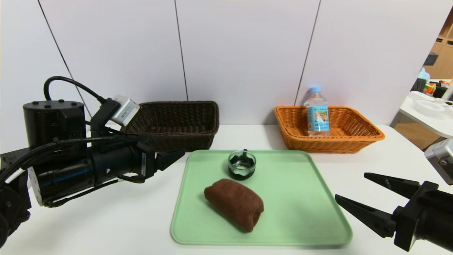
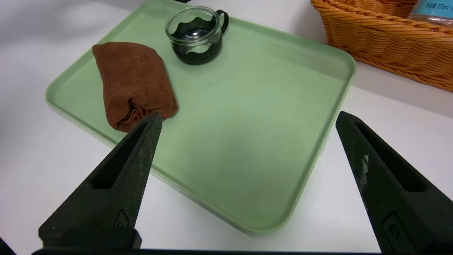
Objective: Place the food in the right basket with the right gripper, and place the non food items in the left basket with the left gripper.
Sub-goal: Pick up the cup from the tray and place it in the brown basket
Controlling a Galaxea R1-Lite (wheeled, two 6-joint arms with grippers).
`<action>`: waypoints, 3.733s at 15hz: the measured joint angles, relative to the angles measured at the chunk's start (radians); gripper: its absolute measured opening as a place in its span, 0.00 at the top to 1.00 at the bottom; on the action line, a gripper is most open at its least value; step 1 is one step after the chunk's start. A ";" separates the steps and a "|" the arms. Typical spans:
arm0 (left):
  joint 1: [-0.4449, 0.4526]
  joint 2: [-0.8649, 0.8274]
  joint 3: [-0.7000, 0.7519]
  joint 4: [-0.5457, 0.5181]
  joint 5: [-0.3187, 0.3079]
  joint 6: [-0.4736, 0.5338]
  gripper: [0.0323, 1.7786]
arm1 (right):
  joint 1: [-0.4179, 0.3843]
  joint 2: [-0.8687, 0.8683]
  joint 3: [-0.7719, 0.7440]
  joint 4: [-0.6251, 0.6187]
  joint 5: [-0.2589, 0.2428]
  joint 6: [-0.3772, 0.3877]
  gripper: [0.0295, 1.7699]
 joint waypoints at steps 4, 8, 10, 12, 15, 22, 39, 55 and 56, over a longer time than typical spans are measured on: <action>-0.064 0.030 -0.099 0.090 -0.015 -0.005 0.05 | 0.000 0.004 0.000 0.002 0.000 0.000 0.04; -0.118 0.063 -0.221 0.243 -0.016 -0.005 0.05 | 0.000 0.019 -0.005 -0.001 0.002 0.000 0.04; -0.141 0.086 -0.277 0.315 -0.016 -0.005 0.05 | 0.000 0.029 -0.007 -0.006 0.001 0.001 0.04; -0.162 0.111 -0.336 0.381 -0.014 -0.006 0.05 | 0.000 0.037 -0.005 -0.007 0.001 0.001 0.04; -0.200 0.158 -0.443 0.533 -0.008 -0.038 0.05 | 0.000 0.048 -0.003 -0.009 0.001 0.003 0.04; -0.298 0.305 -0.684 0.844 0.146 -0.217 0.05 | 0.000 0.055 0.012 -0.010 0.000 0.025 0.04; -0.339 0.594 -1.162 1.216 0.312 -0.519 0.05 | 0.000 0.068 0.025 -0.010 0.000 0.033 0.04; -0.341 0.777 -1.323 1.316 0.427 -0.593 0.05 | 0.000 0.065 0.038 -0.012 0.000 0.033 0.04; -0.341 0.781 -1.323 1.312 0.431 -0.593 0.05 | 0.000 0.065 0.039 -0.012 0.000 0.033 0.04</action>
